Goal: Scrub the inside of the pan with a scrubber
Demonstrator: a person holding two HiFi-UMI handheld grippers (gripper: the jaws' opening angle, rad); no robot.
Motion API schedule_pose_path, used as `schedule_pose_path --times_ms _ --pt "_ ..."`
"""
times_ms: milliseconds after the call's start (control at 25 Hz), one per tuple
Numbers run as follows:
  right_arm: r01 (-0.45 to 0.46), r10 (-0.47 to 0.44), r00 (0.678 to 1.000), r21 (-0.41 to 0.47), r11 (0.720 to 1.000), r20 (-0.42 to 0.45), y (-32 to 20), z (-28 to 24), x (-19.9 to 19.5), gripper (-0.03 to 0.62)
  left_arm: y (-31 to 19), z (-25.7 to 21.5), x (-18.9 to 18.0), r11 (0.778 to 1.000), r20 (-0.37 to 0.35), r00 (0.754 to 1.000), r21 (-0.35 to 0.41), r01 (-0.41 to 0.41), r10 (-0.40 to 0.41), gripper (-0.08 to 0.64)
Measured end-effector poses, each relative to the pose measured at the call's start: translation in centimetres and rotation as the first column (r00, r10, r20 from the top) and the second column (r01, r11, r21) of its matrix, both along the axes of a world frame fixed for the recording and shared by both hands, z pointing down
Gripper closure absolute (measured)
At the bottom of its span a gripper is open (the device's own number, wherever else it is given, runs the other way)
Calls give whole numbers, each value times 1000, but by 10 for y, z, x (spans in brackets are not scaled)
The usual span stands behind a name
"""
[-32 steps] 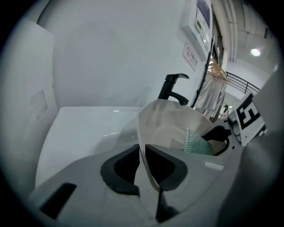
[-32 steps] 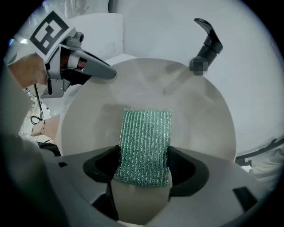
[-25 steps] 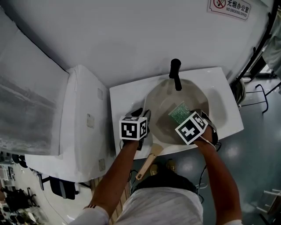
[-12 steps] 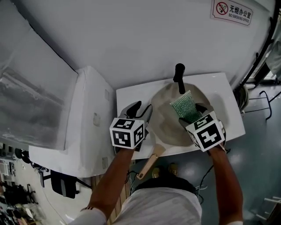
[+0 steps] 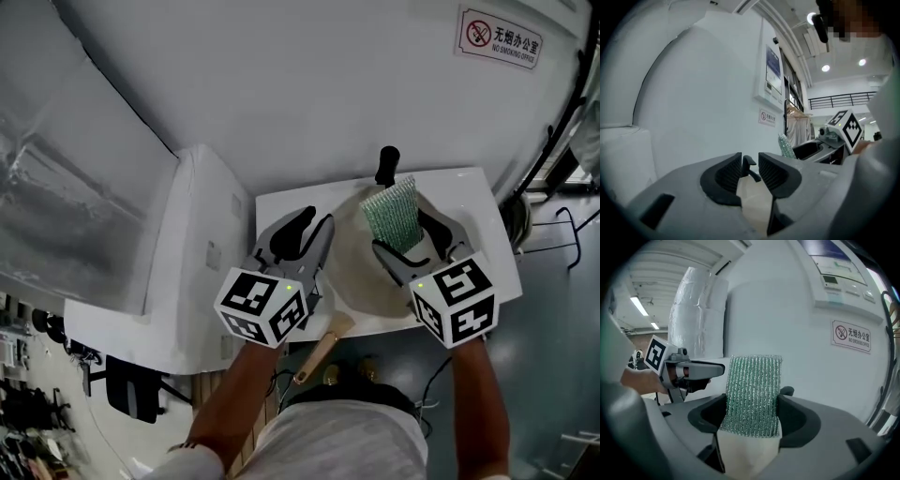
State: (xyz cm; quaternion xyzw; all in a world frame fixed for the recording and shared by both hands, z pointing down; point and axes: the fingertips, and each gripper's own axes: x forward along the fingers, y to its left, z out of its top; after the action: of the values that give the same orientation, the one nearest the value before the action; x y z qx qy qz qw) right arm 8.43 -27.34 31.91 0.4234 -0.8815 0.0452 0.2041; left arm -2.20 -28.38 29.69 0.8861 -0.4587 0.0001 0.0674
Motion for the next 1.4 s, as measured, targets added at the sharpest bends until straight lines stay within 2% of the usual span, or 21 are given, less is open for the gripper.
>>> schedule_pose_path --times_ms 280,640,1040,1400 --pt "44 -63 990 147 988 124 18 -41 -10 252 24 -39 7 989 -72 997 143 -28 39 495" --pt "68 -147 959 304 950 244 48 -79 -15 253 48 -60 16 969 -92 992 242 -57 82 530" --pt "35 -161 933 363 931 323 67 -90 -8 253 68 -70 26 951 -80 991 297 -83 112 545" --pt "25 -164 928 384 923 335 75 -91 -8 253 74 -70 29 950 -94 989 303 -79 112 545"
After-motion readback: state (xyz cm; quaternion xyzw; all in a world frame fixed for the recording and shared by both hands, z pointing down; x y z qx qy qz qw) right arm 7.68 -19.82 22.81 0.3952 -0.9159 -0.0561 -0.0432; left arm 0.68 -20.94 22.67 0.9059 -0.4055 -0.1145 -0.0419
